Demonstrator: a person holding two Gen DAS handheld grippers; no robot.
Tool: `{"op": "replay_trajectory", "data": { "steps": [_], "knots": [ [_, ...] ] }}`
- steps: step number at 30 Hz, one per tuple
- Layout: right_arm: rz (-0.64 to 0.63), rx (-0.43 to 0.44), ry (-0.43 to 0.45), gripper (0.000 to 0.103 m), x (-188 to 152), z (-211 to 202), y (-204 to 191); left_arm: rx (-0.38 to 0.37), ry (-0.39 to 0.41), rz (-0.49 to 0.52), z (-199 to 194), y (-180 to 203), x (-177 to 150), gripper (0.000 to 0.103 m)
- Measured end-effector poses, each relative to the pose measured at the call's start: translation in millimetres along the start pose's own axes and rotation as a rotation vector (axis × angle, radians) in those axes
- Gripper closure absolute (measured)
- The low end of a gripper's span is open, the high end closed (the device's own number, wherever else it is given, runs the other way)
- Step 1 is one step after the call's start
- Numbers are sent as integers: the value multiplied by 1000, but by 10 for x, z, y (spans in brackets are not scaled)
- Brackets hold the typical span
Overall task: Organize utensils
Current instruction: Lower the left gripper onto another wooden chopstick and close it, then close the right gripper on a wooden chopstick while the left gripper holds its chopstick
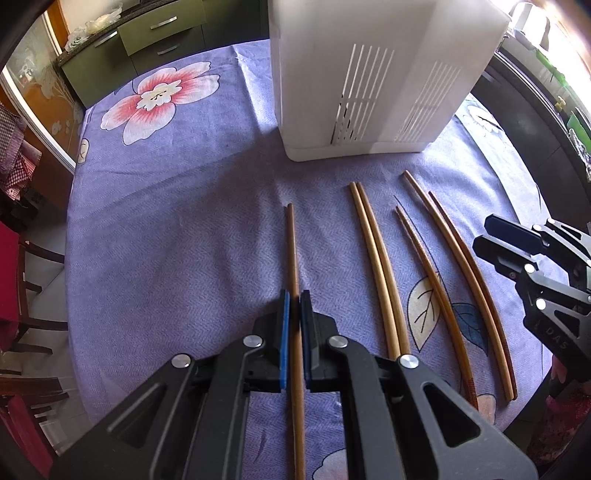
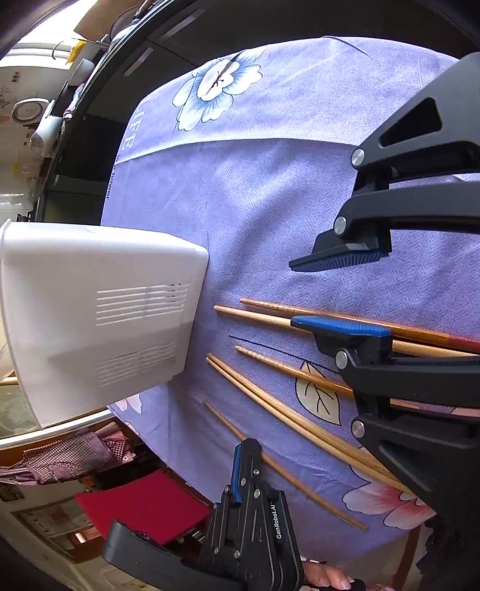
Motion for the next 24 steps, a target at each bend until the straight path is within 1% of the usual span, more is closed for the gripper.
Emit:
{"op": "replay_trajectory", "data": {
  "steps": [7, 12, 14, 19, 20, 21, 24],
  "knots": [
    [-42, -31, -41, 78, -16, 85, -71, -9, 9, -2, -2, -7, -10, 97],
    [-74, -56, -55, 78, -8, 105, -139, -9, 12, -1, -5, -7, -10, 97],
    [-68, -64, -71, 78, 6, 158, -130, -7, 13, 2, -6, 0, -7, 97],
    [-31, -54, -66, 78, 60, 205, -68, -9, 12, -2, -3, 9, 8, 97],
    [-31, -48, -64, 80, 60, 206, -75, -9, 12, -2, -2, 9, 10, 97],
    [-32, -37, -63, 85, 52, 205, -79, -10, 12, -4, -2, 7, 12, 97],
    [-21, -18, -69, 87, 57, 202, -55, -7, 14, 2, 0, 15, 16, 97]
  ]
}}
Point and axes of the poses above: each gripper's, at about its wrist camera, not at the fingertips, and z roughly the way its jaws point, y to its right, x to its top, the point moved 5 cm from there along z, roughly the way its jaws point, and after that the axes turned 7 degrees about x, right-handed, at the moved point
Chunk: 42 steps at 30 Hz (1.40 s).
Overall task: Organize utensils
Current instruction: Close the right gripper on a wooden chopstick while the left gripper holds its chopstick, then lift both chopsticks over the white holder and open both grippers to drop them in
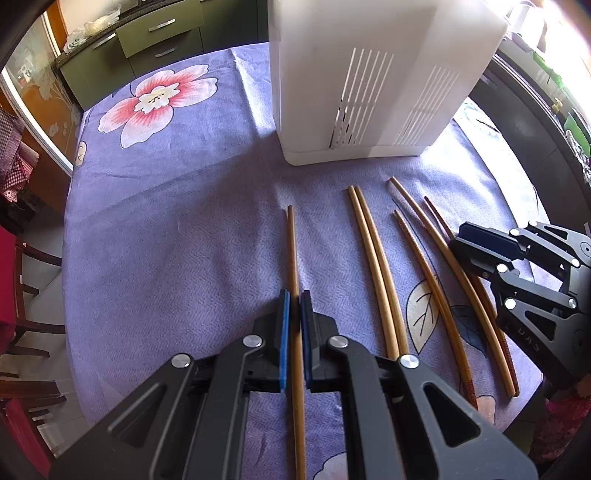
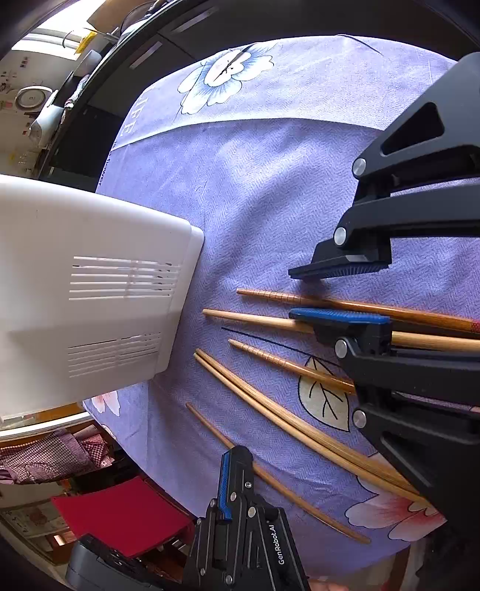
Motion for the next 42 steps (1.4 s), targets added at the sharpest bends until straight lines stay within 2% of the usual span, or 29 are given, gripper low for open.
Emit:
{"op": "replay_trajectory", "data": {
  "steps": [2, 5, 6, 11, 16, 25, 30, 42],
  "knots": [
    [18, 23, -12, 87, 32, 4, 31, 2, 0, 3, 1, 12, 8, 96],
    [-4, 1, -18, 89, 48, 9, 7, 7, 3, 6, 4, 33, 19, 96],
    [-4, 8, -19, 92, 43, 14, 2, 8, 3, 6, 4, 38, 23, 95],
    [43, 25, -13, 97, 66, -10, 88, 1, 3, 4, 2, 32, 20, 96],
    [85, 64, 52, 97, 108, -219, 149, -18, -2, -2, 8, 13, 35, 96],
    [108, 83, 223, 96, 251, -923, 218, -74, -13, -35, 21, -101, 77, 97],
    [113, 86, 267, 96, 255, -1160, 246, -92, 37, -36, -198, -146, 98, 98],
    [112, 102, 319, 96, 177, -1395, 149, -81, 197, -22, -968, -234, 145, 98]
  ]
}}
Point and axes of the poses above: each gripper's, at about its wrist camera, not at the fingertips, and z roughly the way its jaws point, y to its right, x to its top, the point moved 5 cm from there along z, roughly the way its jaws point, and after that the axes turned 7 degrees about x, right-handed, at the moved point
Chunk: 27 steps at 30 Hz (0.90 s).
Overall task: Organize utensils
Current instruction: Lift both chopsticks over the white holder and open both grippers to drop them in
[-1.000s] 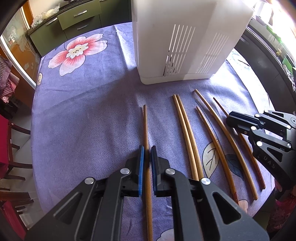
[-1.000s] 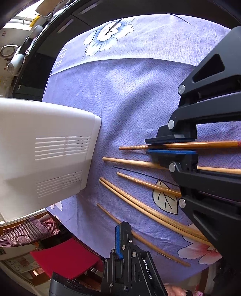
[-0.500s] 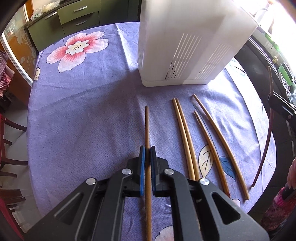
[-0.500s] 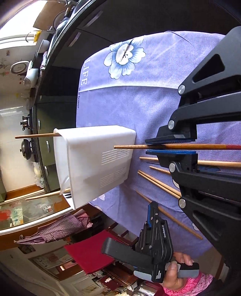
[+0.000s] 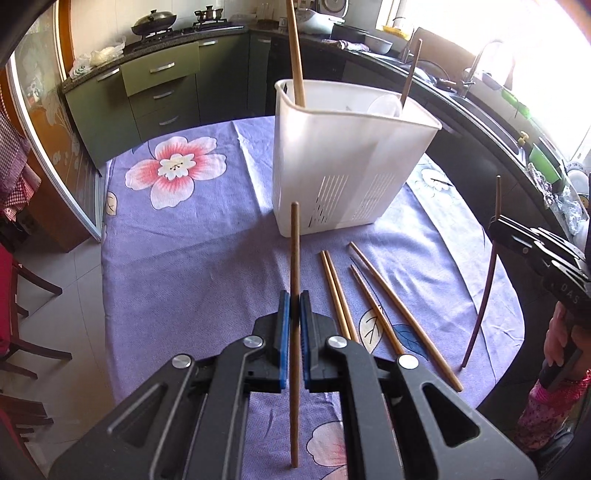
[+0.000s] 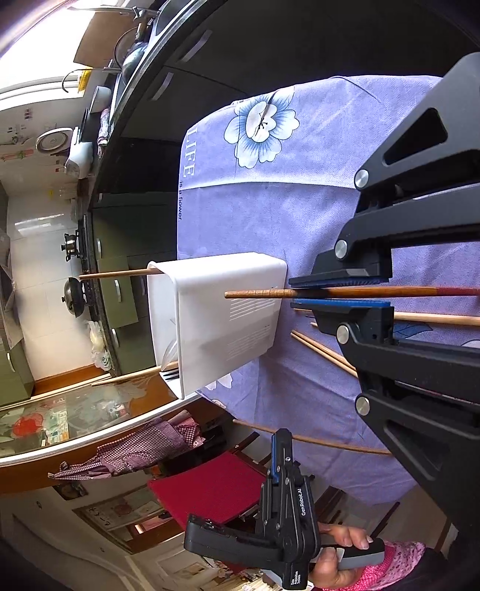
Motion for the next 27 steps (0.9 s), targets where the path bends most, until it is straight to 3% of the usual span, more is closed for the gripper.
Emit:
{"op": "replay_trajectory", "data": {
  "steps": [9, 27],
  "knots": [
    [-7, 7, 43, 96, 3, -187, -66, 4, 55, 23, -311, 34, 7, 98],
    [-25, 28, 111, 96, 150, -405, -143, -9, 119, 39, -568, 98, 129, 98]
  ]
}}
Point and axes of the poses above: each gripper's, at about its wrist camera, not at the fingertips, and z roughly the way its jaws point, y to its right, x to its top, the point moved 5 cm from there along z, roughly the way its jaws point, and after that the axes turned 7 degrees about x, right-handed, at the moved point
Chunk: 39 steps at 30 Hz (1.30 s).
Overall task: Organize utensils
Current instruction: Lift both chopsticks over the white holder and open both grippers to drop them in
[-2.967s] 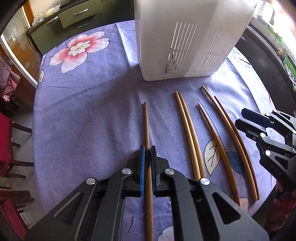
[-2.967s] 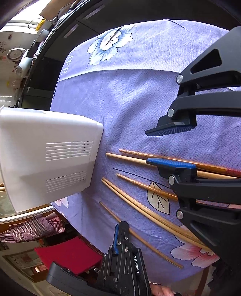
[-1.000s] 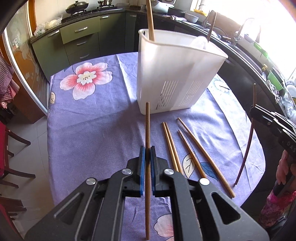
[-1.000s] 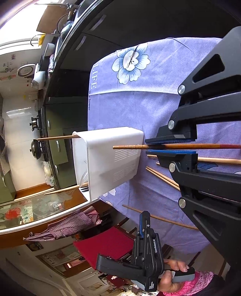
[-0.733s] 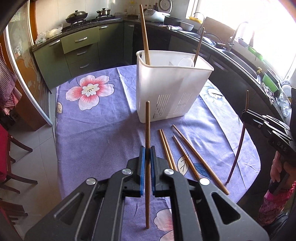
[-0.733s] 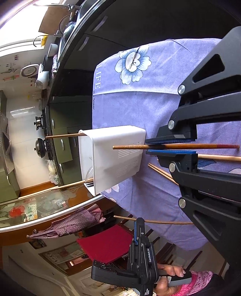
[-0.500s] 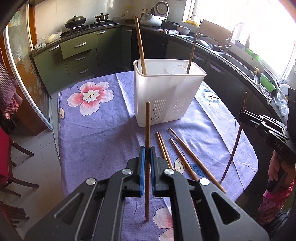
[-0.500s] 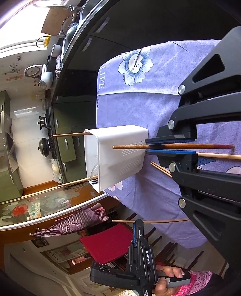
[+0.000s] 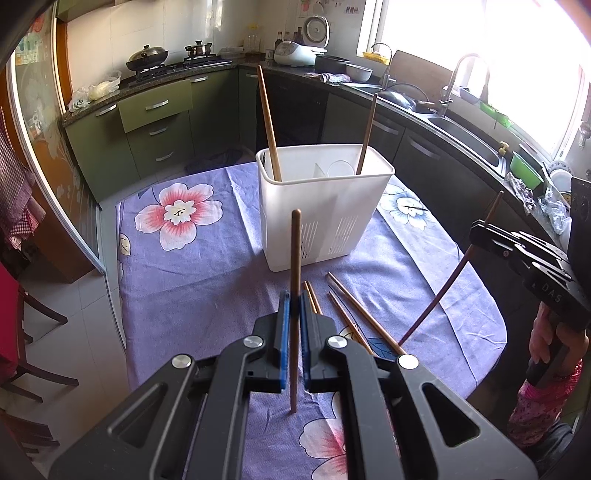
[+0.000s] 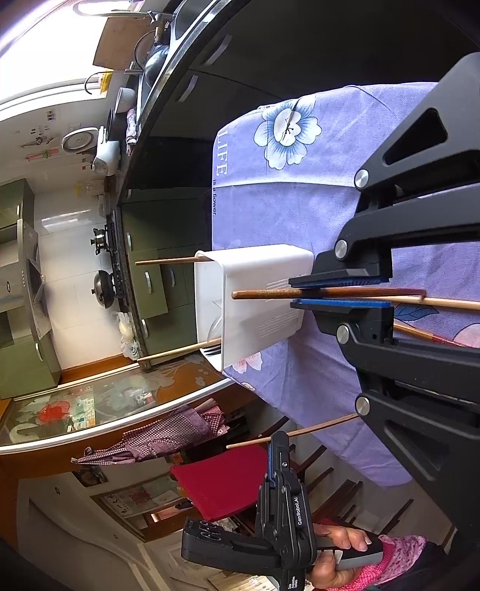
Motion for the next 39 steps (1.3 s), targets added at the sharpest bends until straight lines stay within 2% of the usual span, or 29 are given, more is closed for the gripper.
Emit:
{"op": "replay_trajectory", "data": {
  "steps": [6, 11, 19, 26, 34, 37, 39],
  "knots": [
    [-14, 6, 17, 96, 144, -15, -50, -15, 15, -5, -49, -1, 93, 98],
    [-38, 21, 29, 96, 342, -29, -136, -24, 40, 5, -167, 37, 303, 98],
    [-62, 65, 71, 96, 900, -136, -283, -50, 106, 13, -494, 113, 858, 98],
    [-80, 69, 131, 96, 1451, -250, -370, -57, 158, 15, -779, 147, 1264, 98],
    [-76, 38, 203, 96, 2036, -248, -340, -24, 254, -1, -1031, 115, 1671, 98],
    [-75, -12, 217, 96, 2161, -139, -270, 5, 280, -10, -982, 100, 1802, 98],
    [-69, -41, 195, 96, 2174, 12, -189, 18, 272, -16, -861, 80, 1864, 98]
  ]
}}
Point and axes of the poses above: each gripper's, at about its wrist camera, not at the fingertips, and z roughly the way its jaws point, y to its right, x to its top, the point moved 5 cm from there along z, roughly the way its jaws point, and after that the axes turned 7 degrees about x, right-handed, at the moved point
